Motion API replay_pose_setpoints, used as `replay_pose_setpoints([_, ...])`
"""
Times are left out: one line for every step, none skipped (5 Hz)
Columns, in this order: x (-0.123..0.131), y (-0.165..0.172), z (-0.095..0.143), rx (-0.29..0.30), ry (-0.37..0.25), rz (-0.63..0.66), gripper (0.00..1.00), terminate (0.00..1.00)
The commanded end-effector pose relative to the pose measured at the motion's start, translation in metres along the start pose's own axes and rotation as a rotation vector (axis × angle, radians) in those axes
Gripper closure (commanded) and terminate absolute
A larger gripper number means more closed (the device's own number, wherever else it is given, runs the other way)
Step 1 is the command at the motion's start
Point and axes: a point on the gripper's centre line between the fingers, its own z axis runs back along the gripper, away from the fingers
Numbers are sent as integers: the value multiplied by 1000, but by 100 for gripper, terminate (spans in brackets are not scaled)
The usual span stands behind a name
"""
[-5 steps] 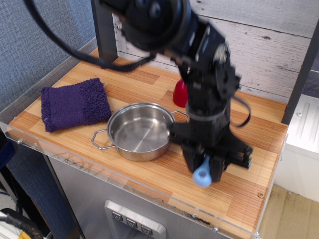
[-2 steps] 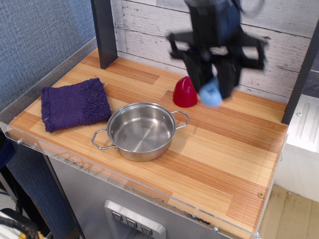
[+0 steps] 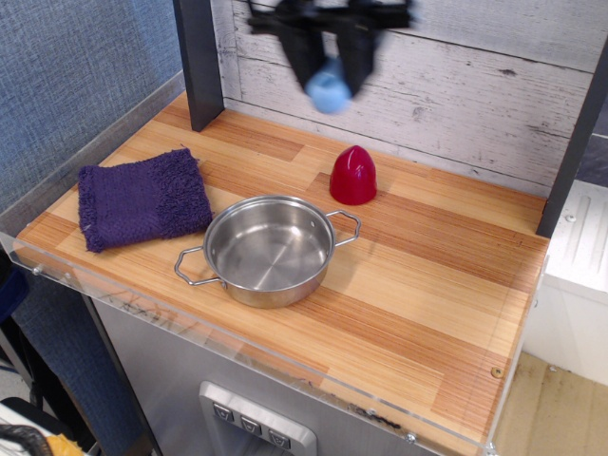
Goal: Put the spoon between the cloth and red object.
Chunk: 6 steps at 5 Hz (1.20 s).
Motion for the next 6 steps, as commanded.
replay_pose_setpoints([2,68,3,47,-24,135,100,0])
replay_pose_setpoints([5,88,-9,60,-15,178,100,0])
replay_pose_setpoints([11,103,-29,67,-25,224,100,0])
replay_pose_setpoints([18,110,-50,73,-25,255,100,0])
replay_pose_setpoints([27,119,-64,94,-30,294,100,0])
replay_pose_setpoints([34,124,-77,126,-28,309,100,0])
